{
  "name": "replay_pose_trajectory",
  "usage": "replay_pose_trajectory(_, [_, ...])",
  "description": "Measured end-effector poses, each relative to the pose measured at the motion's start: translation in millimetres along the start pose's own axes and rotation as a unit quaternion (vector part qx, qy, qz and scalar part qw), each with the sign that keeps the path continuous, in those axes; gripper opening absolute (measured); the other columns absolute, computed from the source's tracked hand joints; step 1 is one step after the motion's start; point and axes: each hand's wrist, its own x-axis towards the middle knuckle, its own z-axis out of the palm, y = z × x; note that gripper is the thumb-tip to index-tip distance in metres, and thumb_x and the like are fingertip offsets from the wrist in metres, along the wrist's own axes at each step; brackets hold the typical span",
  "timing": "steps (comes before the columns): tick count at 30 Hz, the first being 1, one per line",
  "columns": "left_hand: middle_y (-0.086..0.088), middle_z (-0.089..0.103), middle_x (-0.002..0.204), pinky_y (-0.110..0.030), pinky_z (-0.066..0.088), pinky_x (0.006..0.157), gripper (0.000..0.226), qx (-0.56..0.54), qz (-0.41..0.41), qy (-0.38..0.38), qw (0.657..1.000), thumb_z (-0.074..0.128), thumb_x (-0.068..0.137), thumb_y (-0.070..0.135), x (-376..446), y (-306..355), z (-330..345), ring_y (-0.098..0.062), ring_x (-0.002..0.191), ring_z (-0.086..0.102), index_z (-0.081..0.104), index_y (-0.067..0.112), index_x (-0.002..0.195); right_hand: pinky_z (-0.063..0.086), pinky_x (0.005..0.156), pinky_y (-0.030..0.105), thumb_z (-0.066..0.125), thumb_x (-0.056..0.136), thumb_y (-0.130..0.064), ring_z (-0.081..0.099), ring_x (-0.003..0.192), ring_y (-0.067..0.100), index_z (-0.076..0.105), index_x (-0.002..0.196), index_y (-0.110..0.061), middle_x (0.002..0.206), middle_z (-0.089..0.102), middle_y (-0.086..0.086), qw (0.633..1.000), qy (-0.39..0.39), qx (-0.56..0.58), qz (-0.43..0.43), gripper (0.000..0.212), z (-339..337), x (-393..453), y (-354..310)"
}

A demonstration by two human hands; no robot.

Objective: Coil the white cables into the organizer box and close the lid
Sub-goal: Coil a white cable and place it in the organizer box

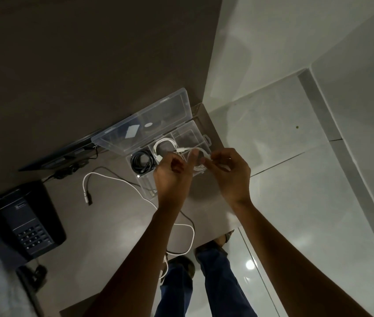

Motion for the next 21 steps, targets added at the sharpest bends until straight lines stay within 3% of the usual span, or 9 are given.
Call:
replay_pose_trajectory(4, [-0.031, 0.069, 0.087, -0.054, 0.061, 0.084, 0.021, -0.095, -0.032, 0.031, 0.995, 0.074, 0.098, 0.023, 2.6, 5.2, -1.5, -0.047, 0.084, 0.070, 0.059, 0.012, 0.089, 0.067, 0.083, 0.039, 0.089, 0.083, -0.008, 0.081, 0.088, 0.024, 0.080, 0.102, 0.002, 0.095, 0.083, 0.013, 0.999, -0.004, -0.011, -0.033, 0.023, -0.9, -1.1, 3.6])
replay_pose_trajectory(7, [-0.024, 0.073, 0.091, -0.054, 0.062, 0.085, 0.020, -0.114, -0.031, 0.057, 0.991, 0.075, 0.097, 0.012, 4.8, 5.8, -2.6, -0.038, 0.082, 0.073, 0.057, 0.007, 0.106, 0.067, 0.083, 0.036, 0.090, 0.082, -0.007, 0.080, 0.086, 0.024, 0.081, 0.100, 0.002, 0.094, 0.083, 0.014, 0.998, -0.001, -0.023, -0.064, 0.022, 0.7, 2.6, 6.2])
replay_pose_trajectory(10, [-0.022, 0.076, 0.093, -0.056, 0.064, 0.085, 0.017, -0.109, -0.034, 0.047, 0.992, 0.077, 0.095, 0.009, 7.7, 2.3, -3.7, -0.037, 0.084, 0.076, 0.065, -0.001, 0.103, 0.066, 0.085, 0.030, 0.088, 0.084, -0.007, 0.081, 0.089, 0.023, 0.080, 0.104, 0.001, 0.098, 0.083, 0.013, 0.998, -0.005, -0.024, -0.064, 0.023, 0.2, 5.0, 9.4])
replay_pose_trajectory(12, [-0.017, 0.079, 0.088, -0.055, 0.066, 0.083, 0.015, -0.070, -0.039, 0.050, 0.996, 0.079, 0.093, 0.014, 9.2, -0.7, -2.9, -0.034, 0.082, 0.078, 0.070, 0.002, 0.096, 0.065, 0.090, 0.030, 0.086, 0.086, -0.006, 0.081, 0.093, 0.023, 0.079, 0.108, 0.002, 0.102, 0.083, 0.013, 0.999, -0.007, -0.016, -0.052, 0.024, -3.1, 5.6, 11.9])
replay_pose_trajectory(17, [-0.006, 0.079, 0.081, -0.047, 0.068, 0.075, 0.018, 0.037, -0.003, 0.016, 0.999, 0.079, 0.094, 0.024, 10.4, -2.7, 2.2, -0.019, 0.077, 0.079, 0.072, 0.007, 0.089, 0.066, 0.090, 0.046, 0.086, 0.087, -0.003, 0.081, 0.094, 0.028, 0.080, 0.105, 0.002, 0.101, 0.083, 0.016, 0.998, -0.013, -0.025, -0.055, 0.020, -6.5, 10.0, 16.8])
replay_pose_trajectory(21, [-0.004, 0.079, 0.082, -0.039, 0.066, 0.070, 0.020, 0.145, 0.063, 0.000, 0.987, 0.071, 0.100, 0.026, 9.2, -1.2, 4.7, -0.015, 0.072, 0.076, 0.076, 0.008, 0.094, 0.067, 0.083, 0.035, 0.086, 0.088, -0.010, 0.081, 0.082, 0.022, 0.083, 0.098, -0.006, 0.093, 0.084, 0.009, 0.991, 0.007, -0.096, -0.092, 0.012, 1.0, 18.8, 12.8])
